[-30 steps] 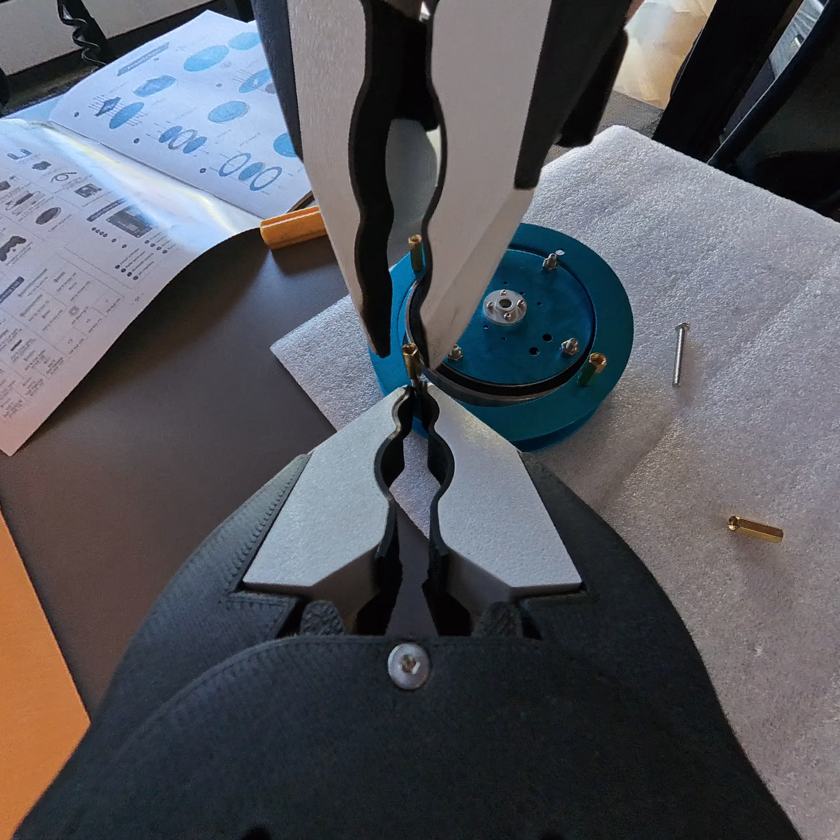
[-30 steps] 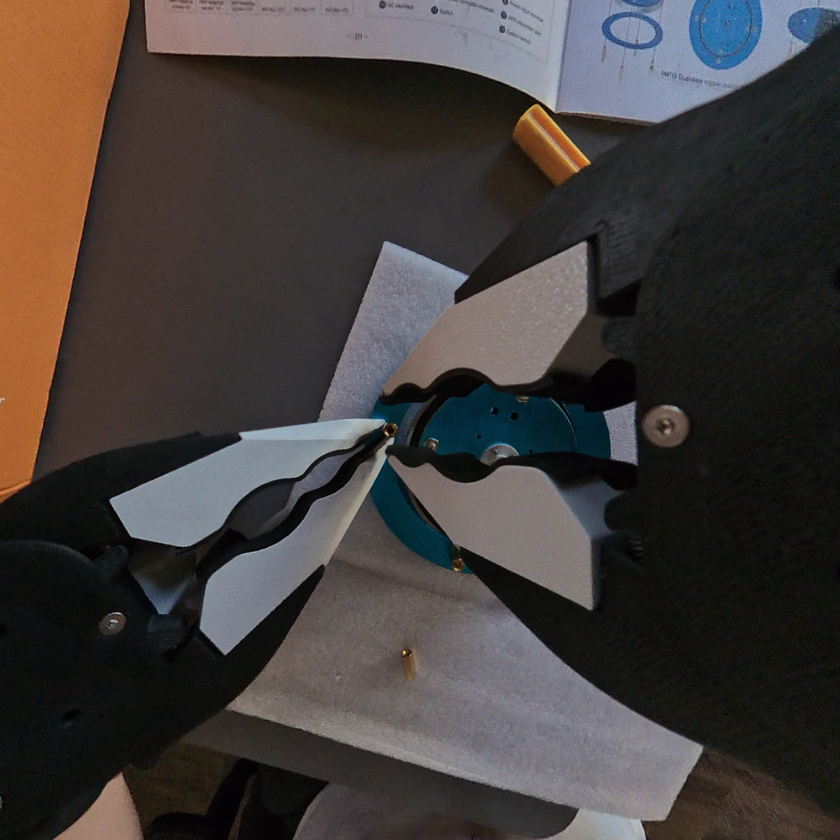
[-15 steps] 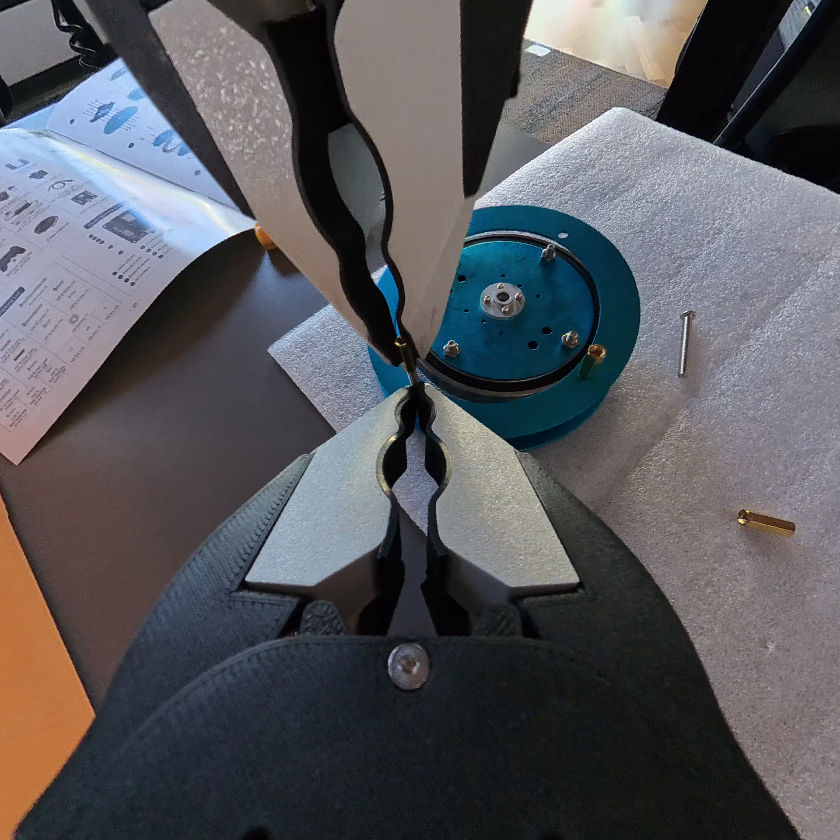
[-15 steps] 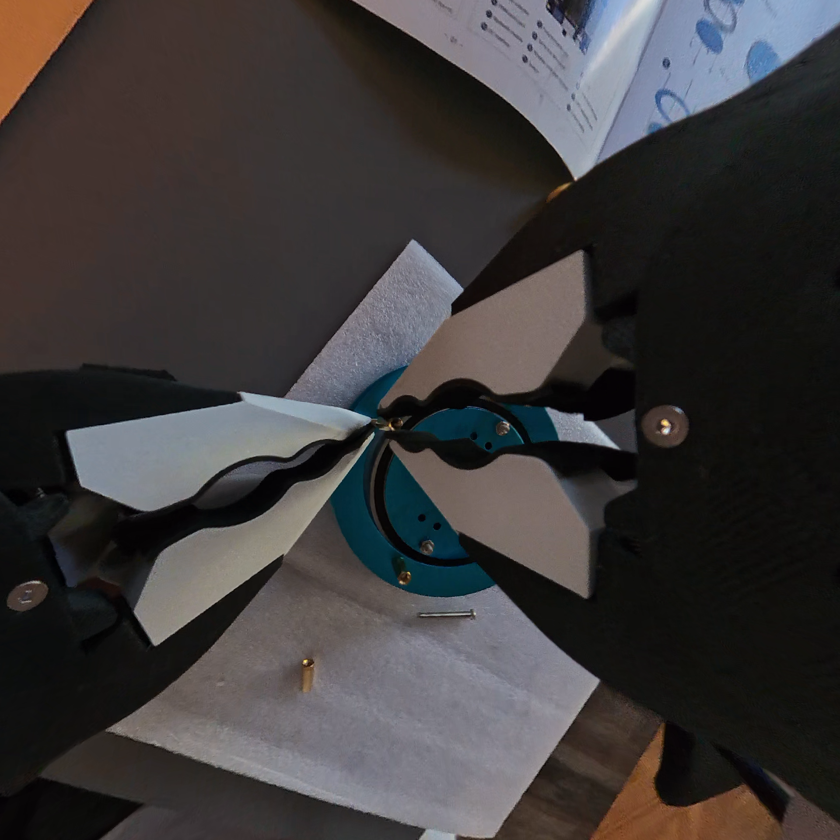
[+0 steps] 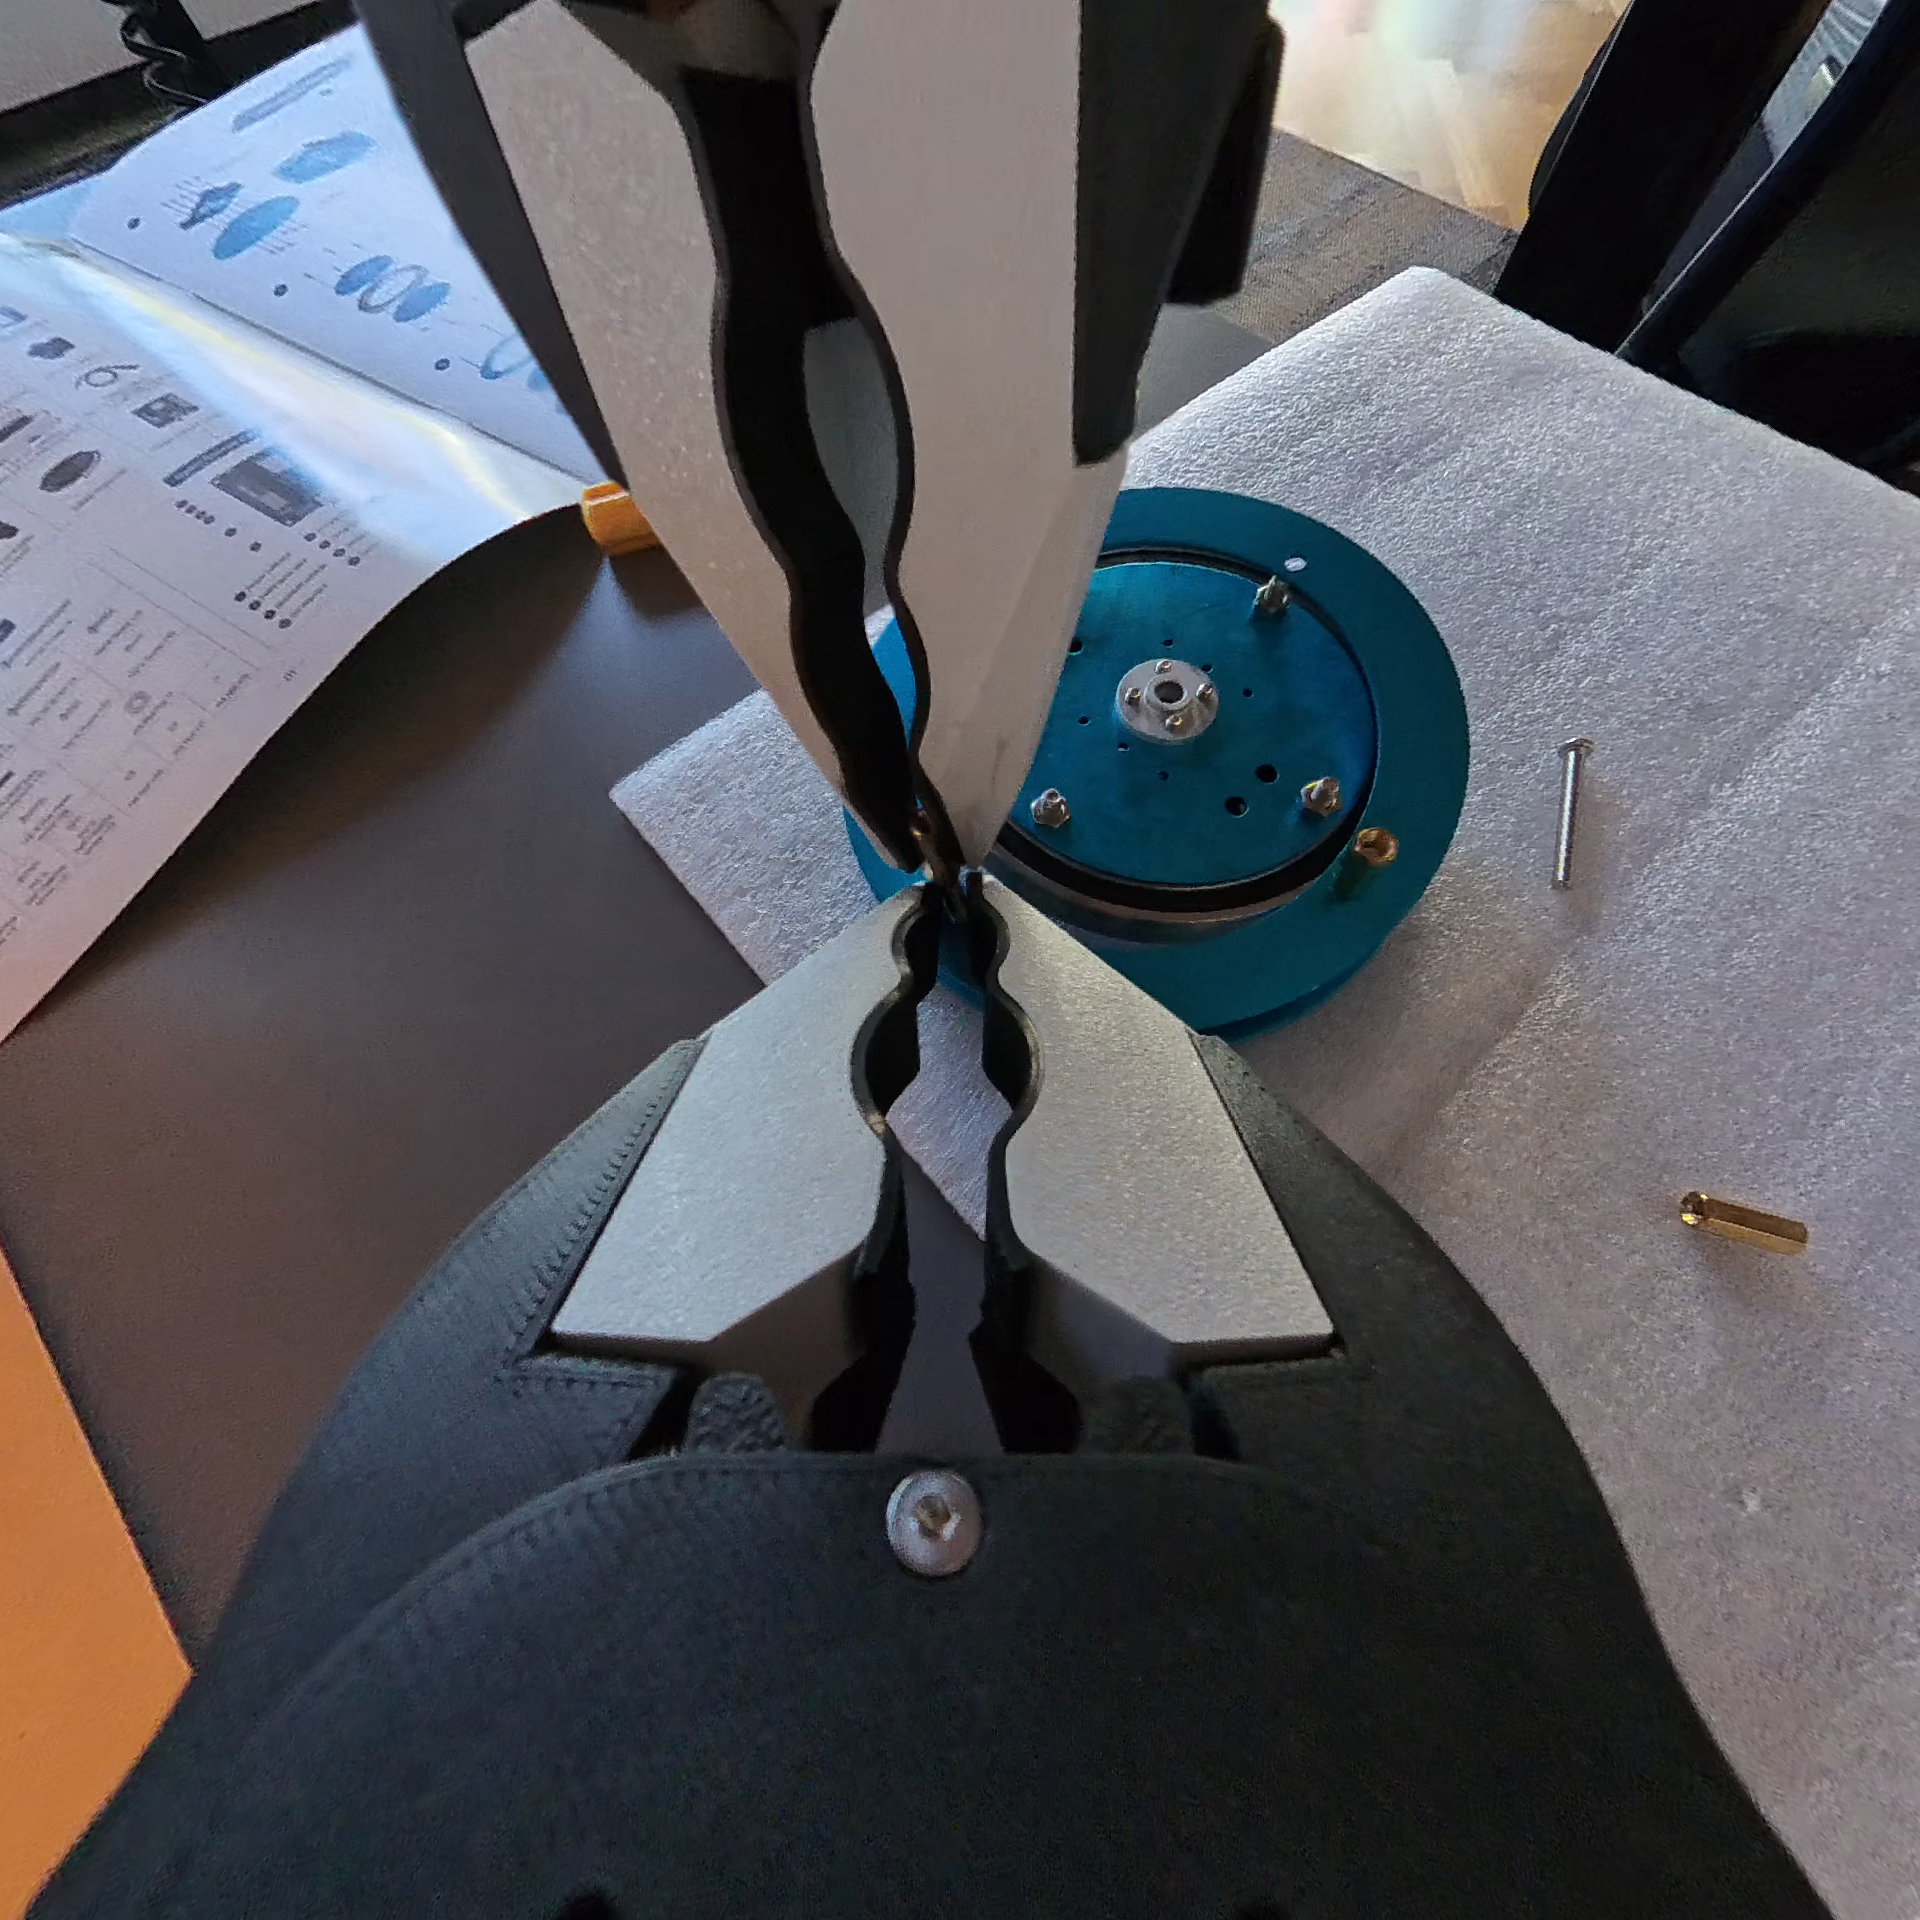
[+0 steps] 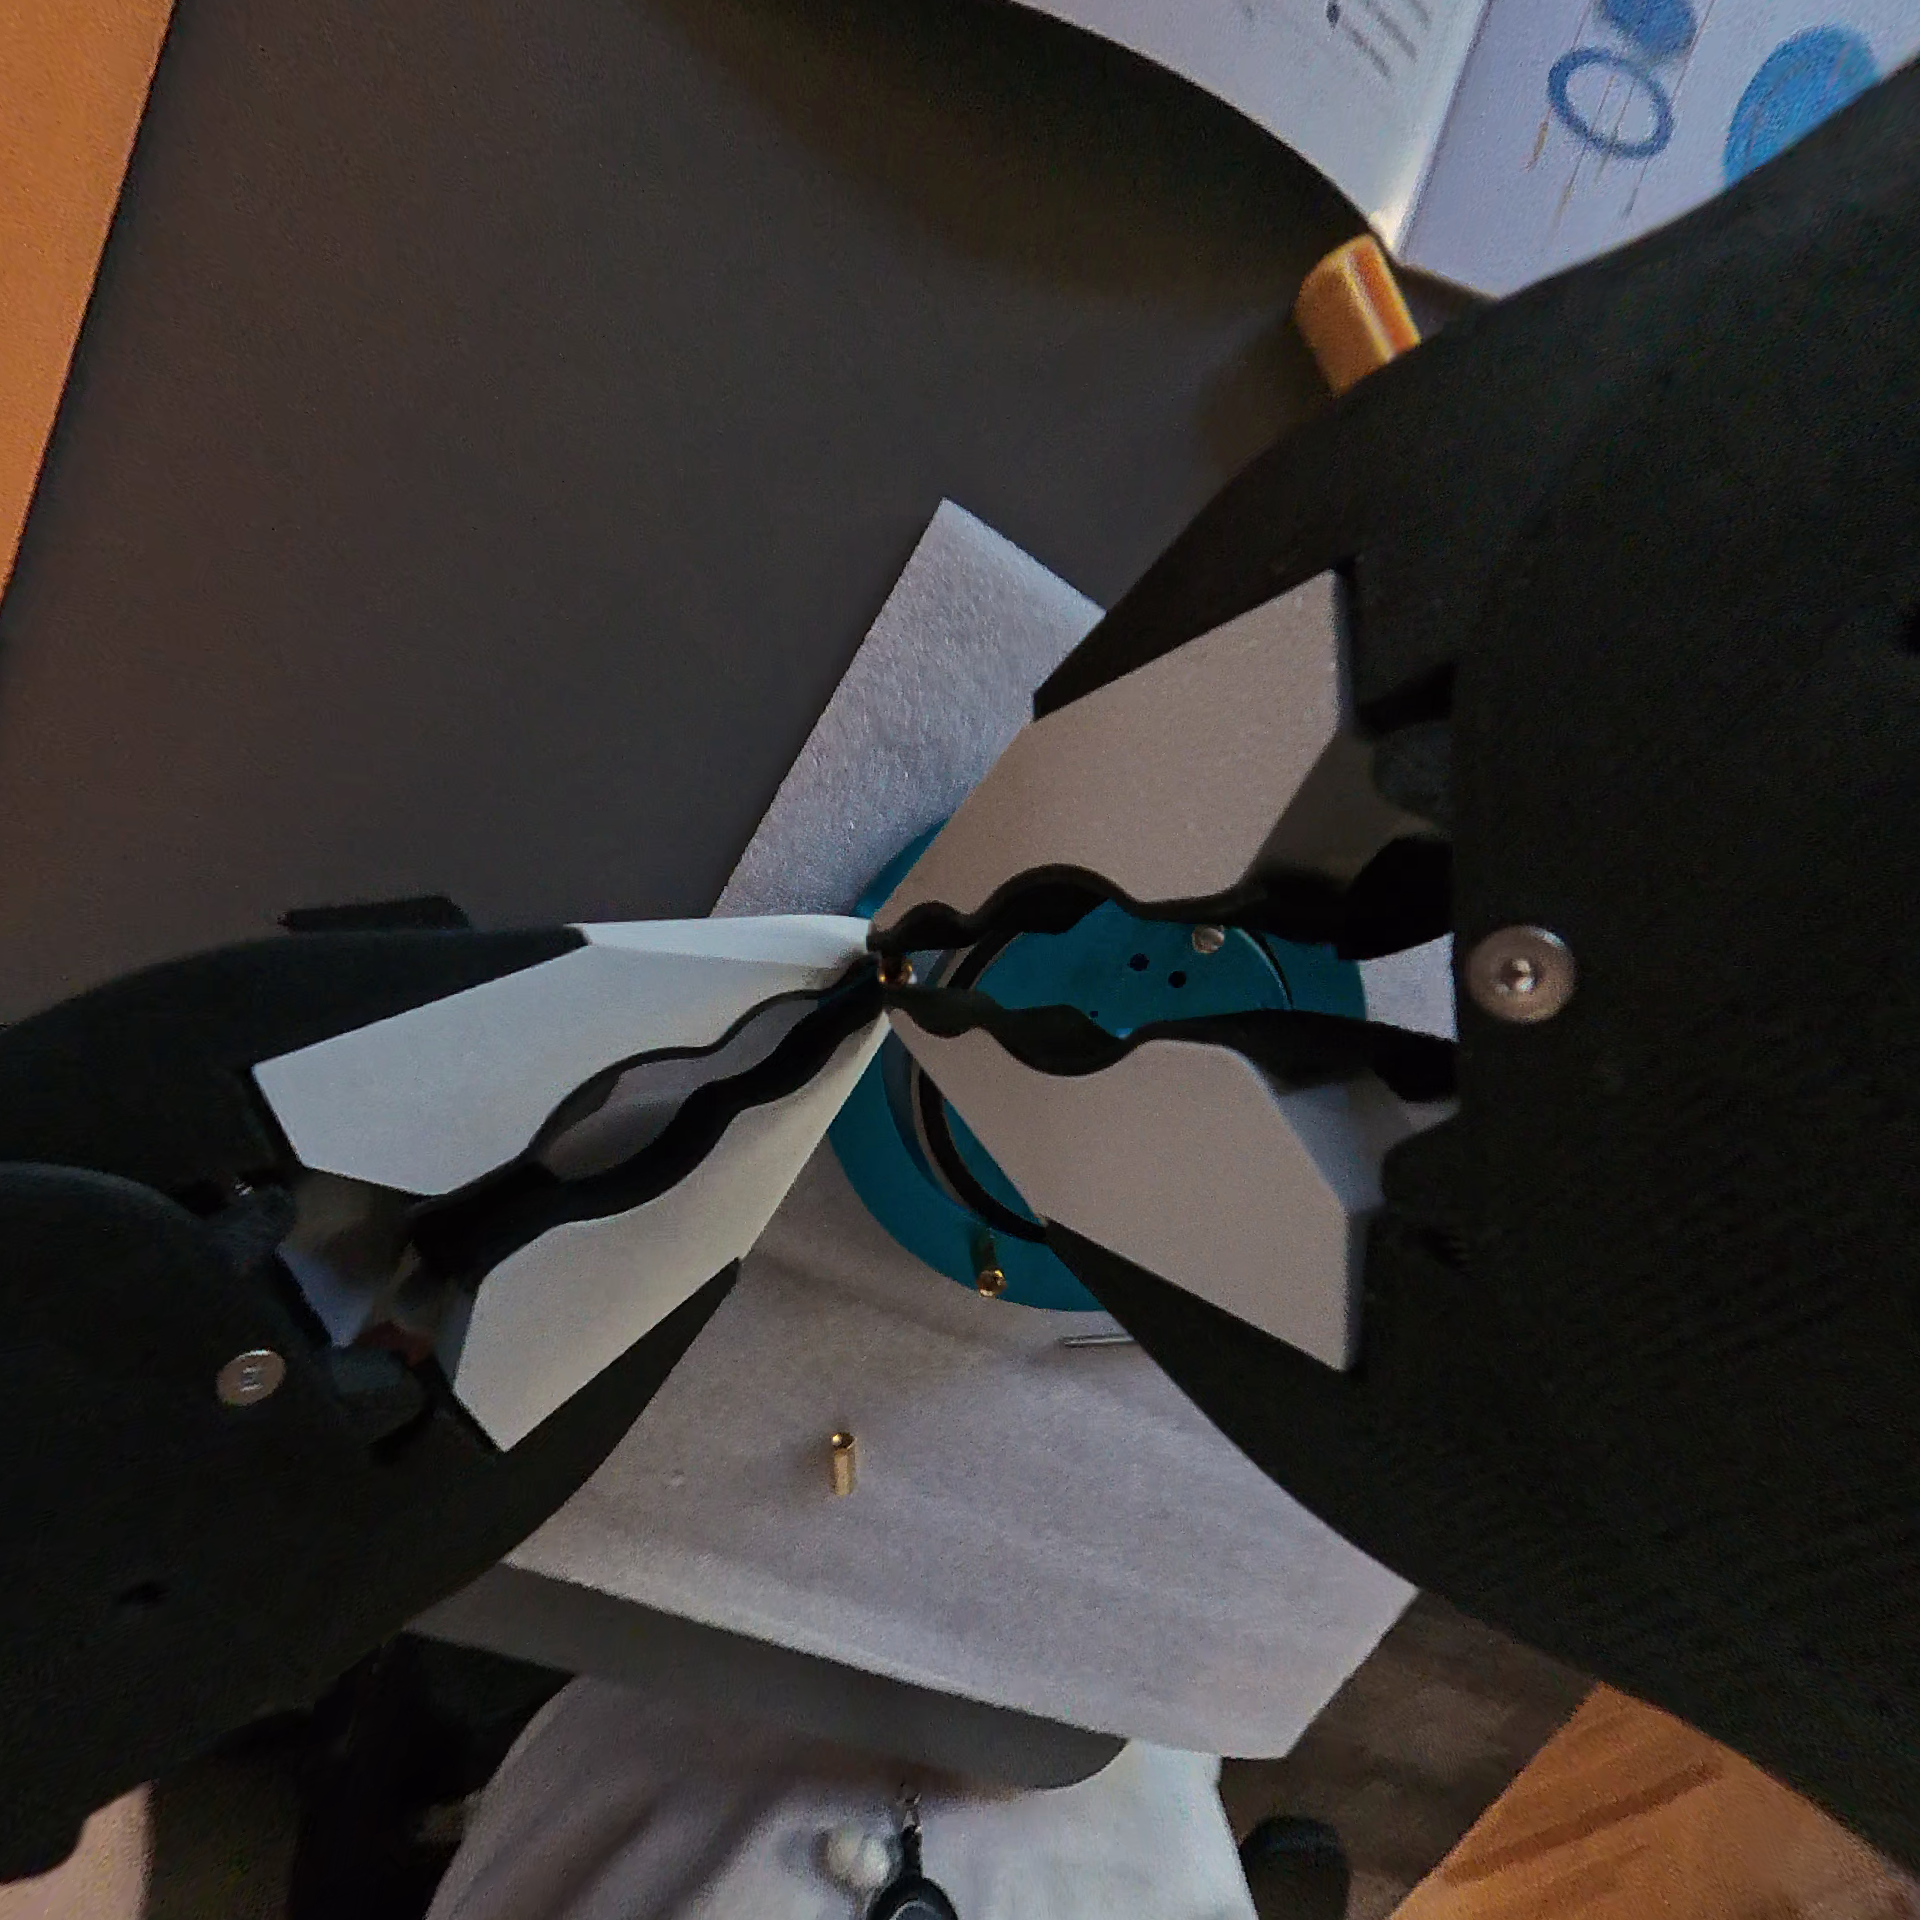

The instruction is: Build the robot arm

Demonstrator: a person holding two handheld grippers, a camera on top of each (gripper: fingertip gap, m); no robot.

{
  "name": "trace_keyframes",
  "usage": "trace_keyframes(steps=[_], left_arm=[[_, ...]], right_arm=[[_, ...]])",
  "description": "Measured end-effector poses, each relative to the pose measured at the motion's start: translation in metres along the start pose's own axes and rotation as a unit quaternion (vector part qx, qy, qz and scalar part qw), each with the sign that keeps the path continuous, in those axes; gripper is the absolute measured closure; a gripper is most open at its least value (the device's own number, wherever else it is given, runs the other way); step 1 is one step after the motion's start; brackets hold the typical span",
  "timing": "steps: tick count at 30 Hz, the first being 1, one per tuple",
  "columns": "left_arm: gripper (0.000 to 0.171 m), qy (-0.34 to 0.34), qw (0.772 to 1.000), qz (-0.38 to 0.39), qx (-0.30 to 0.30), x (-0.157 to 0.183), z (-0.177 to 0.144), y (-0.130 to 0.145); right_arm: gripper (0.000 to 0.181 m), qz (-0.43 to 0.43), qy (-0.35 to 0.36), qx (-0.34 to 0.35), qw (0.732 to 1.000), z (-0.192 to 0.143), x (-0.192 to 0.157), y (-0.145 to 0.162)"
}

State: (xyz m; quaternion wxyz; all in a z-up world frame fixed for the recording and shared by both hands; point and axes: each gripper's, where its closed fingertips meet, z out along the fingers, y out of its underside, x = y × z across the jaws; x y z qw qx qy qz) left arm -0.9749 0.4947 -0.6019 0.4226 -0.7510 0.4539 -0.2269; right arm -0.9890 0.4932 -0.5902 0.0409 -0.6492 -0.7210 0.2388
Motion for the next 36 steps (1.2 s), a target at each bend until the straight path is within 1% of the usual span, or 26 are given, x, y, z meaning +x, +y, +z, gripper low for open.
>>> trace_keyframes(steps=[3,6,9,13,17,19,21,24,26,28,29,32,35,36], left_arm=[[0.169,0.0,1.0,-0.002,-0.001,0.0,0.001,0.0],[0.17,-0.004,1.0,-0.01,0.007,-0.002,0.001,-0.003],[0.17,-0.003,1.0,-0.019,0.016,-0.004,0.0,-0.006],[0.169,0.0,0.999,-0.034,0.024,-0.005,-0.001,-0.009],[0.17,0.01,0.999,-0.04,0.028,-0.004,-0.003,-0.009],[0.17,0.003,0.999,-0.038,0.026,-0.005,-0.005,-0.006],[0.17,-0.001,0.999,-0.03,0.024,-0.005,-0.006,-0.004],[0.167,-0.008,0.999,-0.028,0.023,-0.006,-0.008,-0.003],[0.165,-0.009,0.999,-0.03,0.024,-0.007,-0.008,-0.004],[0.16,-0.008,0.999,-0.032,0.019,-0.008,-0.007,-0.002],[0.157,-0.009,0.999,-0.033,0.015,-0.009,-0.007,-0.001],[0.154,-0.01,0.999,-0.046,0.015,-0.011,-0.009,0.001],[0.152,-0.017,0.998,-0.052,0.016,-0.013,-0.011,0.002],[0.152,-0.017,0.998,-0.054,0.014,-0.014,-0.01,0.002]], right_arm=[[0.175,0.054,-0.006,0.052,0.997,-0.001,0.002,0.001],[0.174,0.115,-0.027,0.113,0.987,-0.004,0.003,-0.001],[0.173,0.145,-0.04,0.167,0.975,-0.007,0.003,-0.003],[0.174,0.181,-0.048,0.209,0.96,-0.01,0.006,-0.005],[0.171,0.171,-0.063,0.227,0.957,-0.012,0.0,-0.008],[0.167,0.166,-0.059,0.241,0.954,-0.016,-0.001,-0.011],[0.166,0.155,-0.039,0.258,0.953,-0.025,0.002,-0.014],[0.165,0.122,0.013,0.269,0.955,-0.039,0.006,-0.014],[0.158,0.099,0.048,0.267,0.957,-0.044,0.006,-0.012],[0.155,0.091,0.084,0.256,0.959,-0.046,0.007,-0.006],[0.154,0.095,0.101,0.249,0.958,-0.046,0.008,-0.002],[0.152,0.122,0.142,0.263,0.947,-0.05,0.009,0.013],[0.145,0.166,0.188,0.27,0.929,-0.054,0.013,0.039],[0.144,0.183,0.194,0.273,0.924,-0.055,0.013,0.048]])
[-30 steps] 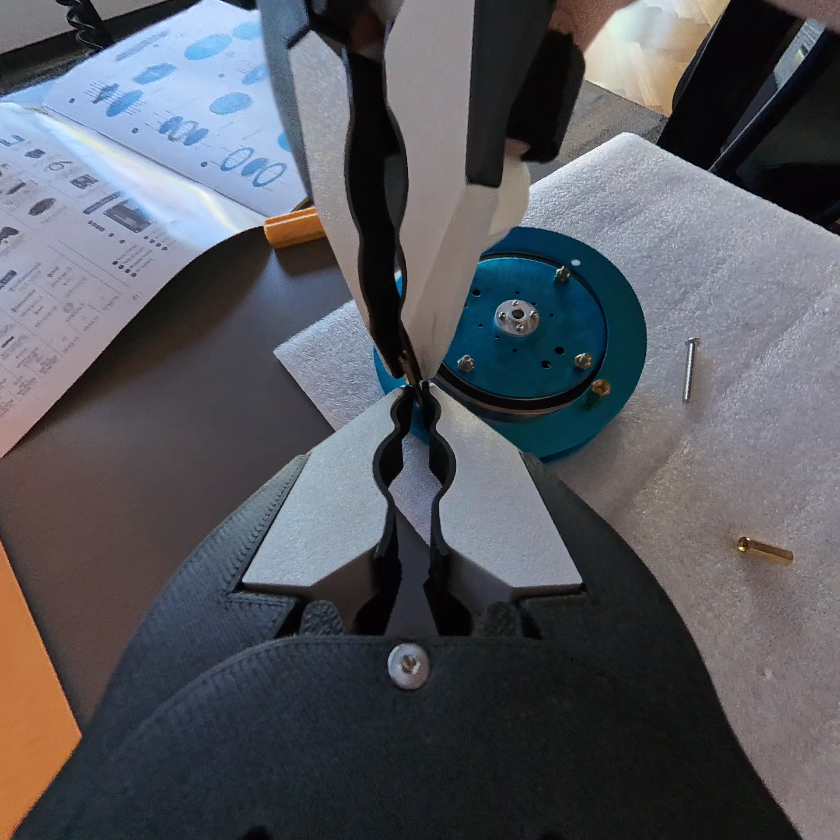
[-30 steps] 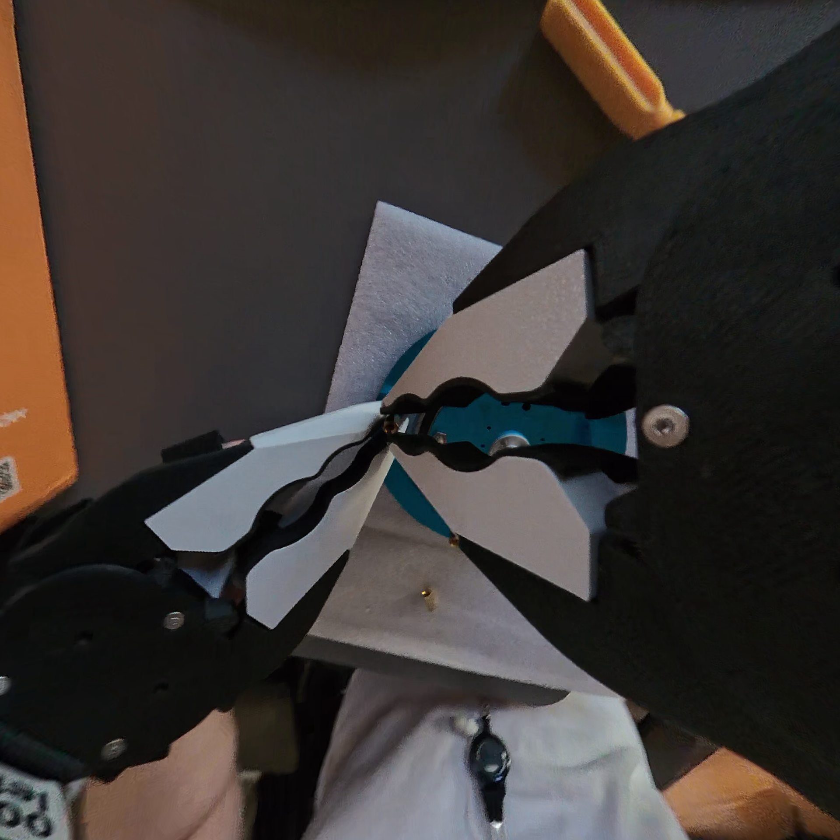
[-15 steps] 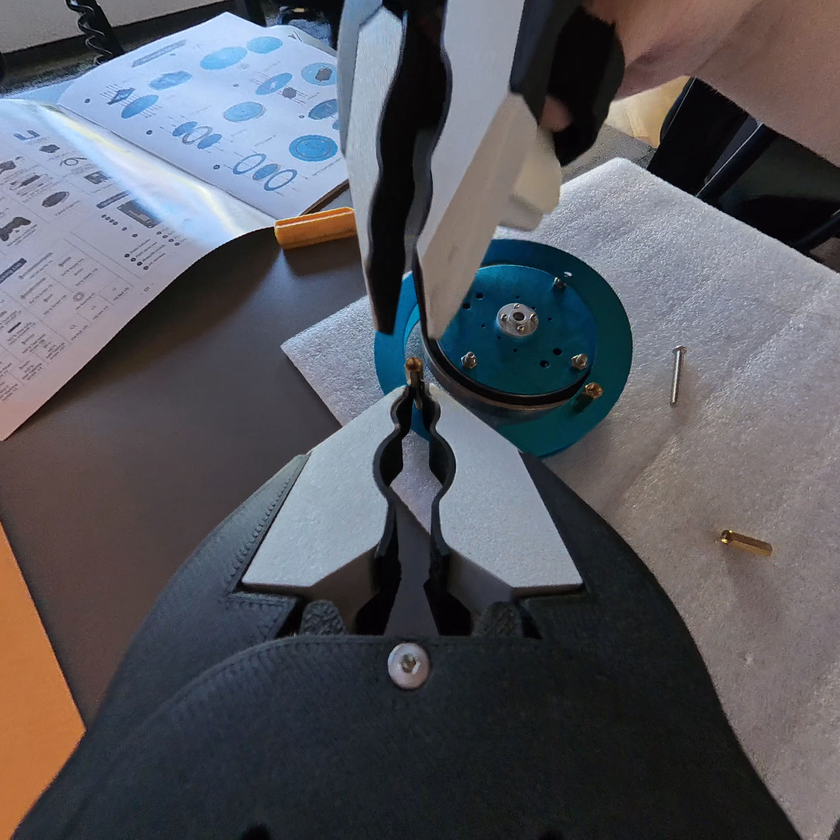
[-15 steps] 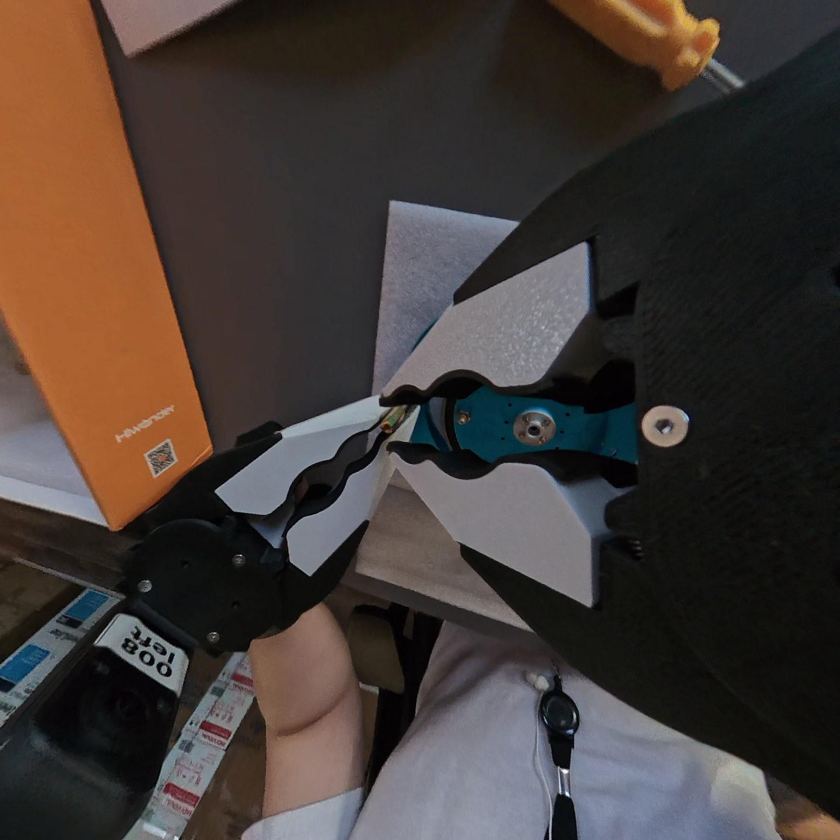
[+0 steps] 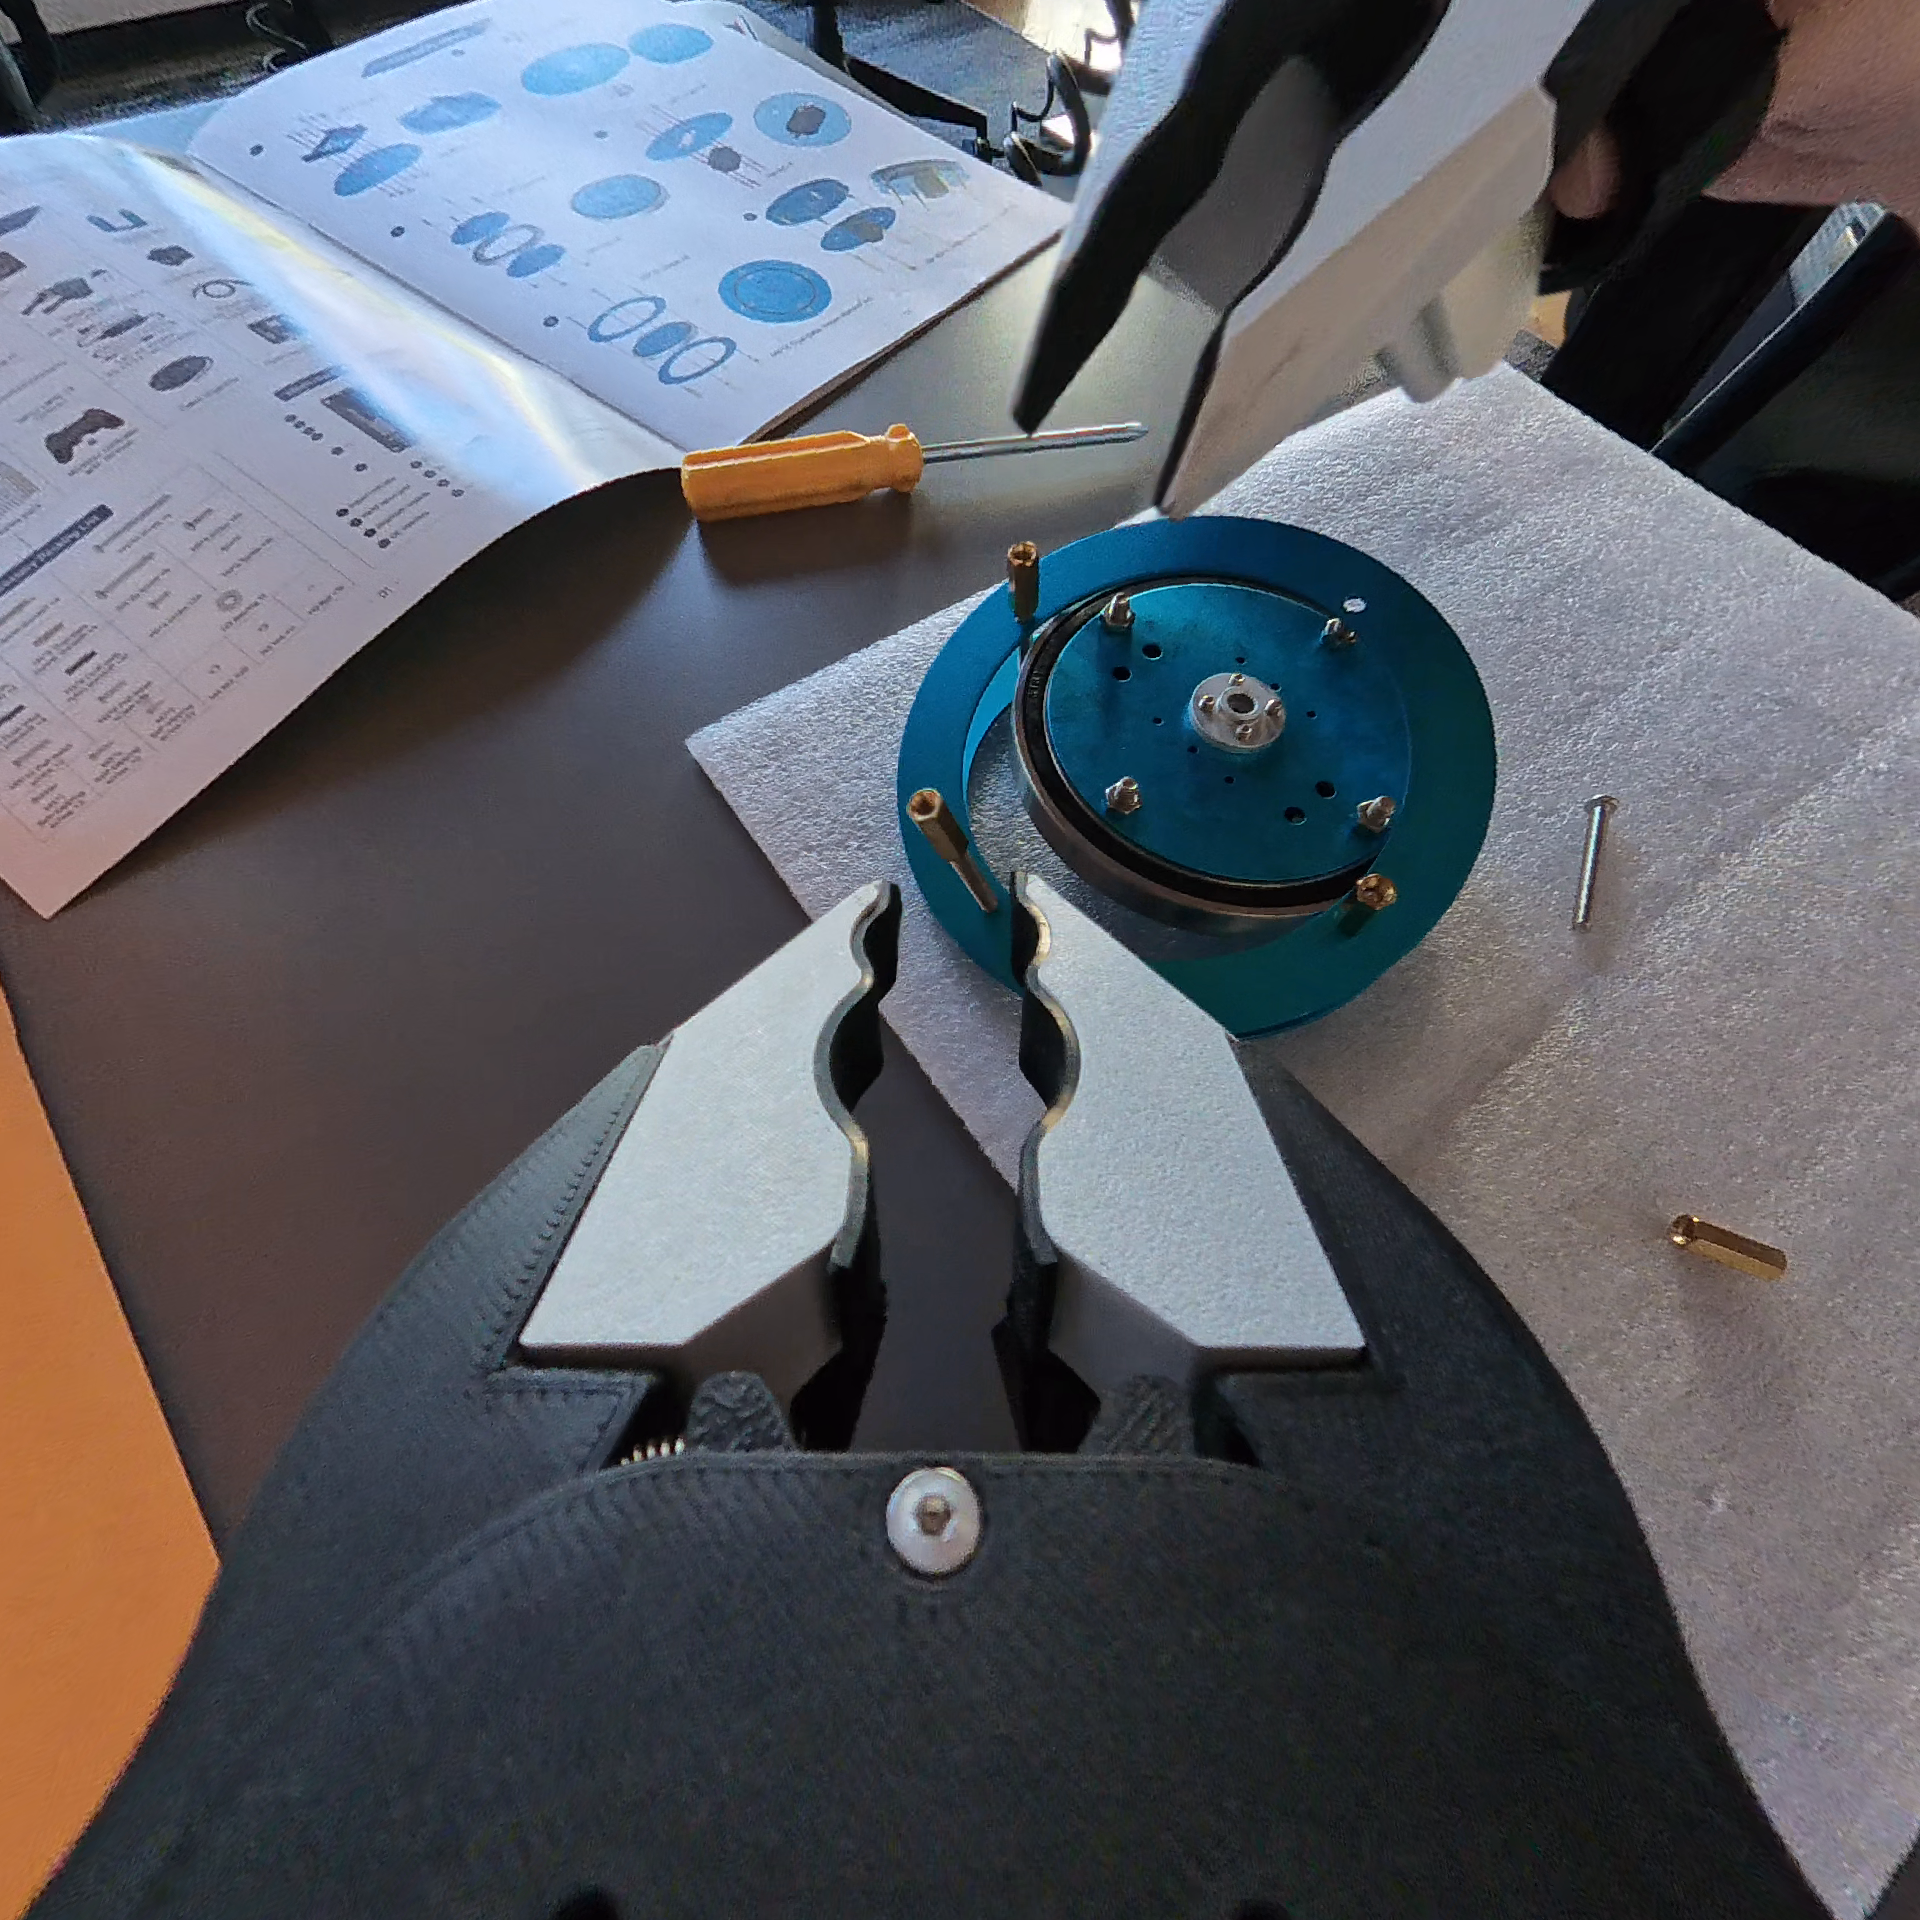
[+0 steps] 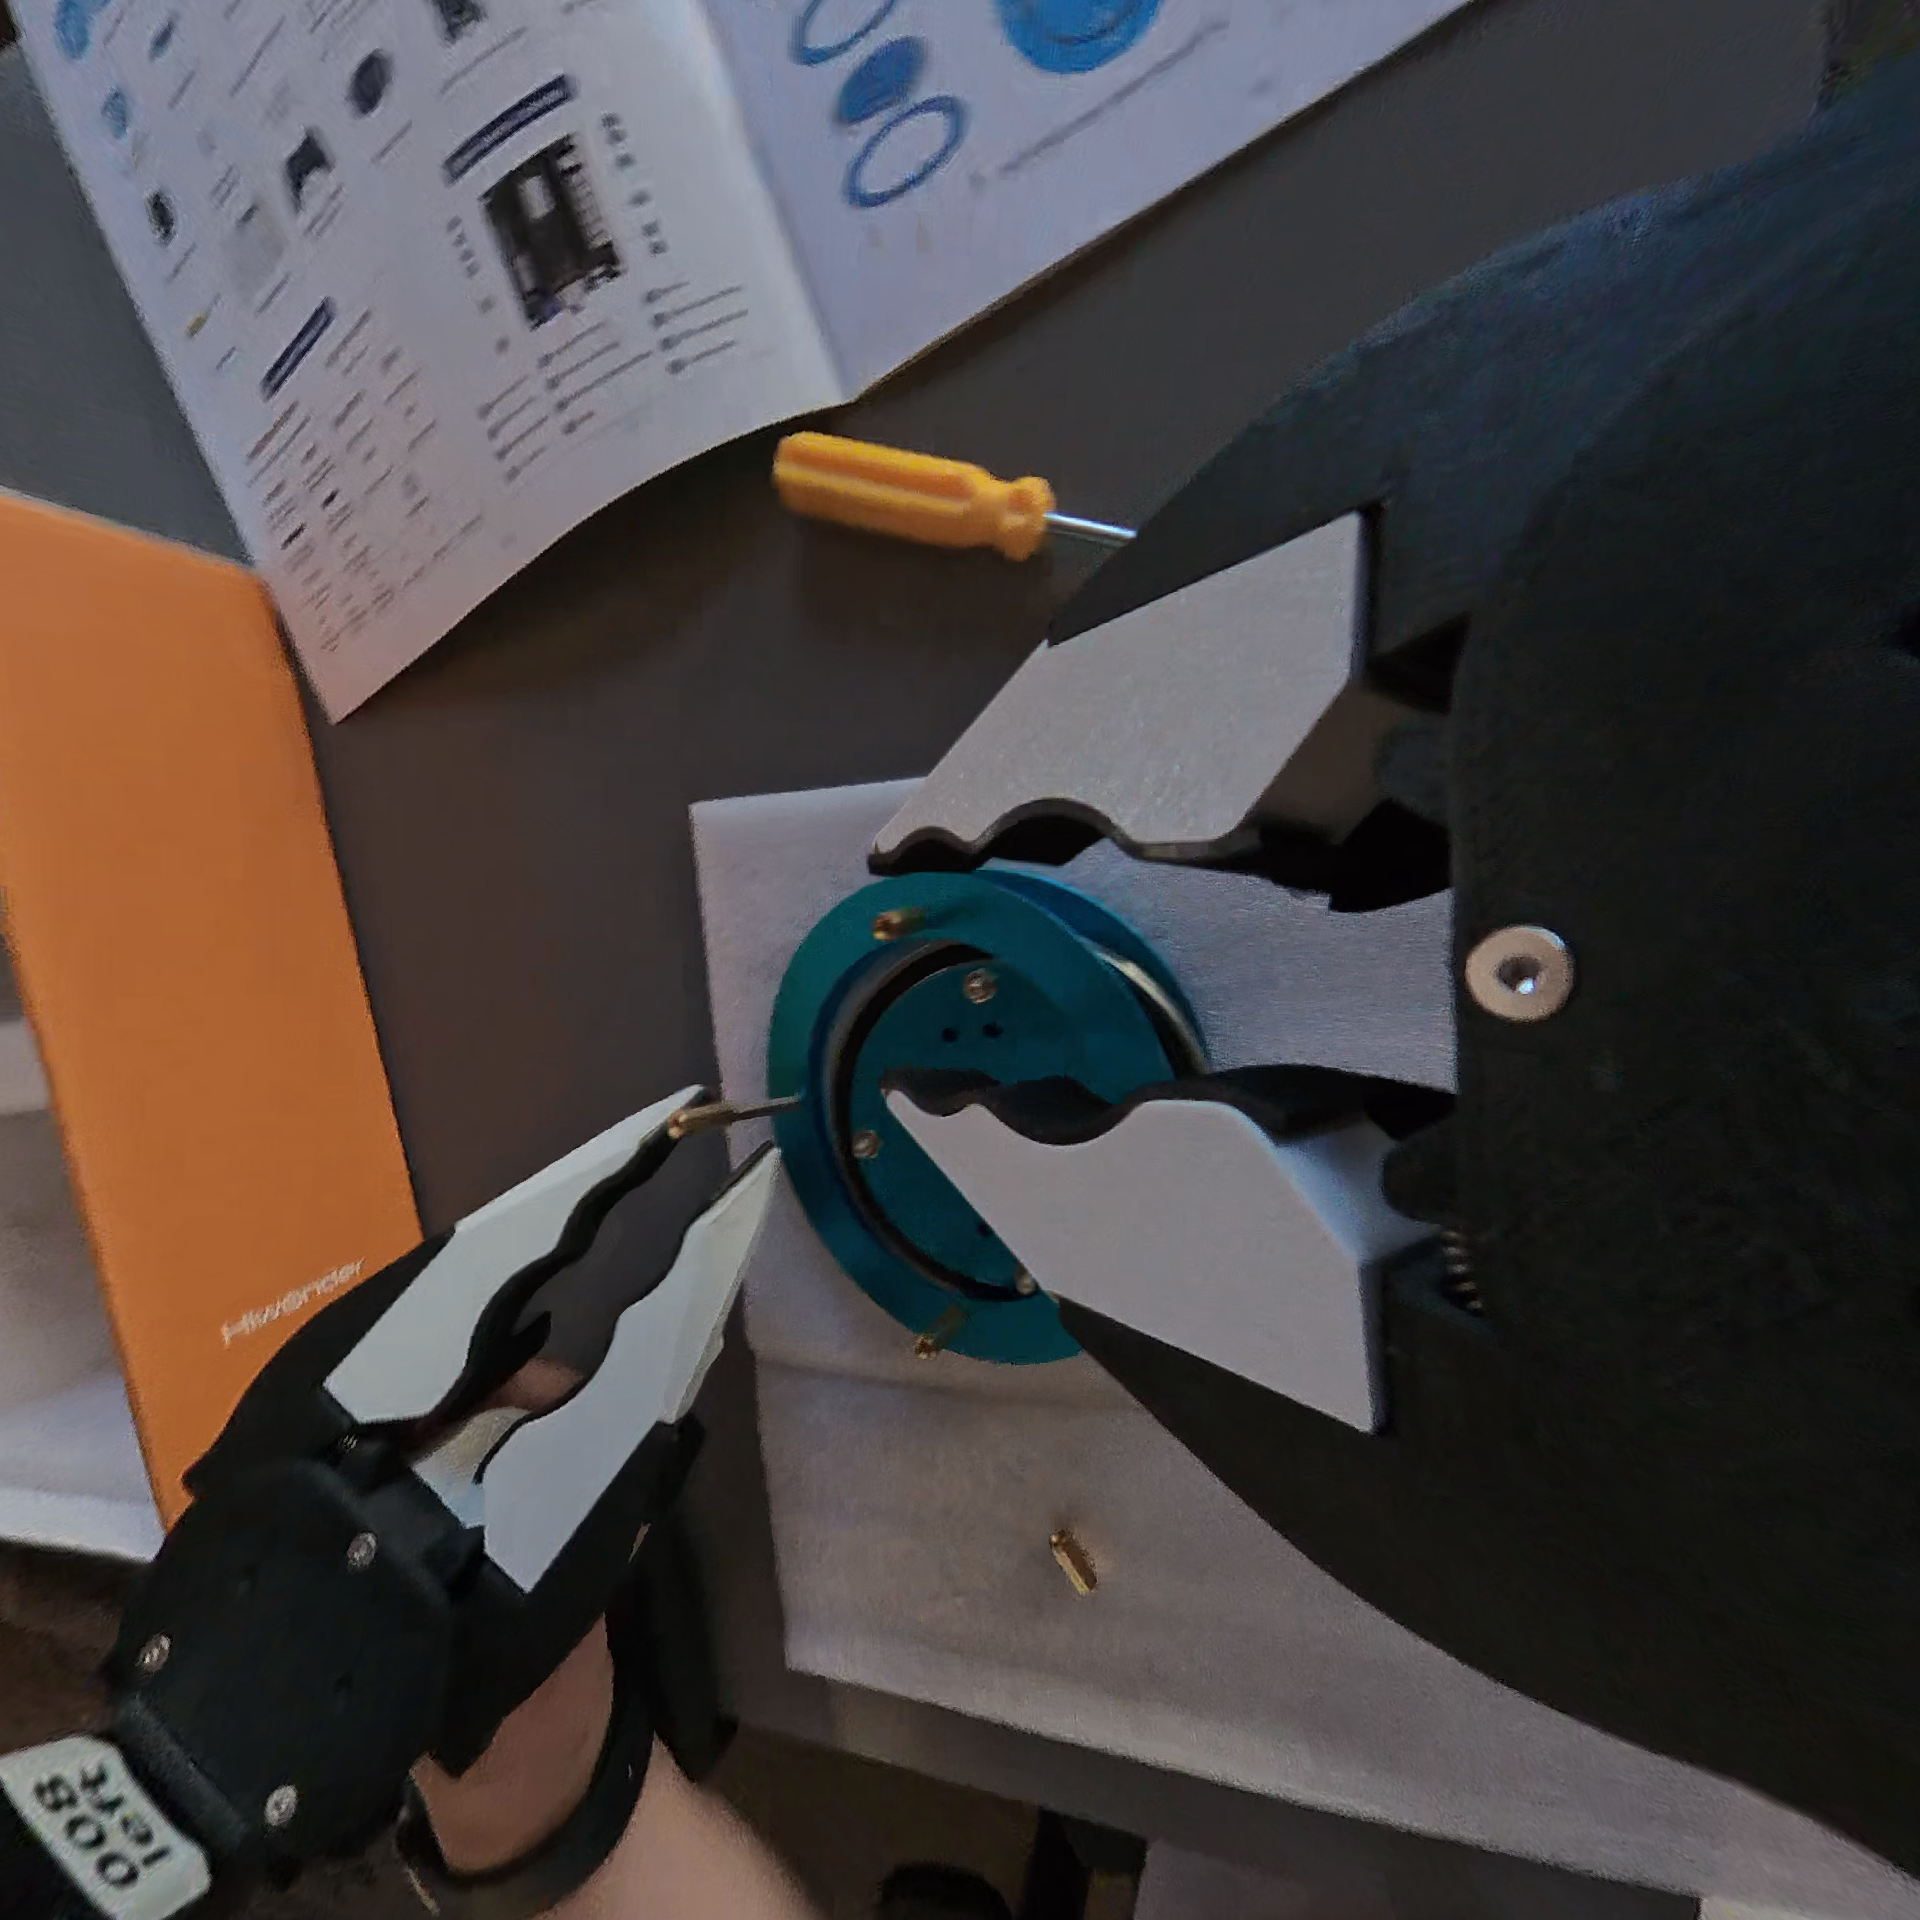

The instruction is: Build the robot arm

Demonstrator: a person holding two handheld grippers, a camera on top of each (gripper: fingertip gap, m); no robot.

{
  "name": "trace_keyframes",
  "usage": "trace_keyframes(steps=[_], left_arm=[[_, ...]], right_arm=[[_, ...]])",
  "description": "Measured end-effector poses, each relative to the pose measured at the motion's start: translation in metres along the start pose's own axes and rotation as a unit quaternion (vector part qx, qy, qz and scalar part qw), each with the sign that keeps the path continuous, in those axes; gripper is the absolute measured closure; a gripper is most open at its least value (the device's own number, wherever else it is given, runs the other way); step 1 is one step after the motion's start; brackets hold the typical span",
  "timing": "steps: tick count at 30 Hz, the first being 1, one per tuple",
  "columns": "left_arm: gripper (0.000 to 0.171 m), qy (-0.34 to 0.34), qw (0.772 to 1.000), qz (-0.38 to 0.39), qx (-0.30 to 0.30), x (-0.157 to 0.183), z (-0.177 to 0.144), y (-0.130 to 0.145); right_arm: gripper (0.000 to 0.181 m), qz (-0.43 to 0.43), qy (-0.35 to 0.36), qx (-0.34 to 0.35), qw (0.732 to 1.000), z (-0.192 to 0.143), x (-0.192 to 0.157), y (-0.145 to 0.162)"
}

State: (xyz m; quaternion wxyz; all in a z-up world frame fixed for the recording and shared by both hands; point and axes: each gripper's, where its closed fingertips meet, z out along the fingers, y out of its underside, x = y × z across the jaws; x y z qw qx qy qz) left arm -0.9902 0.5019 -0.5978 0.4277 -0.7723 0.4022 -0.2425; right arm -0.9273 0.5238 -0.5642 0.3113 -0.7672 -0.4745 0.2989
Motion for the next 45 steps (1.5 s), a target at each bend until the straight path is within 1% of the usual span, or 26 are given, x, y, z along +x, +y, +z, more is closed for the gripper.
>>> trace_keyframes(steps=[3,5,7,10,13,16,21,24,26,28,29,30,31,32,33,36,39,40,42,43,45], left_arm=[[0.153,0.007,1.0,-0.008,-0.013,0.0,0.004,0.002],[0.154,0.012,1.0,-0.011,-0.016,0.0,0.007,0.001],[0.166,0.021,1.0,-0.006,-0.013,0.003,0.009,-0.001],[0.168,0.017,1.0,0.009,-0.007,0.005,0.01,-0.004],[0.169,0.023,1.0,0.018,0.011,0.012,0.008,-0.009],[0.169,0.022,1.0,0.016,0.01,0.013,0.008,-0.009],[0.167,0.018,1.0,0.012,0.012,0.011,0.008,-0.009],[0.158,0.01,1.0,0.004,0.021,0.009,0.003,-0.01],[0.157,0.002,0.999,-0.005,0.035,0.006,-0.002,-0.011],[0.157,-0.01,0.999,-0.011,0.045,0.0,-0.006,-0.013],[0.156,-0.015,0.999,-0.016,0.043,-0.004,-0.007,-0.012],[0.155,-0.016,0.999,-0.023,0.039,-0.006,-0.007,-0.01],[0.153,-0.012,0.999,-0.032,0.036,-0.007,-0.006,-0.009],[0.152,-0.005,0.999,-0.04,0.032,-0.006,-0.005,-0.008],[0.152,0.003,0.999,-0.044,0.029,-0.005,-0.004,-0.008],[0.152,0.026,0.999,-0.035,0.033,0.004,-0.004,-0.01],[0.153,0.041,0.998,-0.014,0.04,0.012,-0.002,-0.013],[0.154,0.046,0.998,-0.01,0.04,0.013,-0.001,-0.014],[0.157,0.046,0.997,-0.005,0.054,0.013,-0.001,-0.019],[0.158,0.045,0.997,-0.002,0.067,0.012,-0.002,-0.023],[0.158,0.039,0.995,0.001,0.096,0.01,-0.008,-0.03]], right_arm=[[0.142,0.046,-0.002,-0.004,0.999,-0.006,0.0,0.017],[0.14,0.056,0.001,-0.001,0.998,-0.008,-0.001,0.024],[0.14,0.07,0.001,-0.006,0.998,-0.006,-0.002,0.032],[0.143,0.088,-0.005,-0.031,0.996,-0.004,-0.005,0.046],[0.148,0.106,-0.012,-0.03,0.994,-0.005,-0.008,0.051],[0.149,0.116,-0.017,-0.021,0.993,-0.008,-0.009,0.051],[0.148,0.122,-0.015,-0.028,0.992,-0.013,-0.008,0.055],[0.142,0.107,0.012,-0.009,0.994,-0.022,-0.002,0.043],[0.142,0.074,0.014,0.043,0.996,-0.032,-0.007,0.014],[0.142,0.029,-0.01,0.103,0.994,-0.037,-0.025,-0.021],[0.14,0.0,-0.032,0.104,0.994,-0.033,-0.037,-0.031],[0.141,-0.023,-0.034,0.082,0.996,-0.023,-0.042,-0.034],[0.142,-0.041,-0.028,0.04,0.998,-0.011,-0.039,-0.032],[0.152,-0.051,-0.023,-0.01,0.998,0.001,-0.035,-0.026],[0.155,-0.059,-0.028,-0.05,0.997,0.011,-0.033,-0.023],[0.157,-0.102,-0.033,-0.098,0.989,0.031,-0.03,-0.024],[0.155,-0.095,-0.055,-0.145,0.983,0.038,-0.034,-0.023],[0.156,-0.099,-0.057,-0.156,0.981,0.039,-0.035,-0.024],[0.159,-0.127,-0.046,-0.155,0.979,0.039,-0.035,-0.03],[0.16,-0.14,-0.036,-0.144,0.979,0.037,-0.034,-0.035],[0.163,-0.145,-0.034,-0.082,0.985,0.03,-0.038,-0.051]])
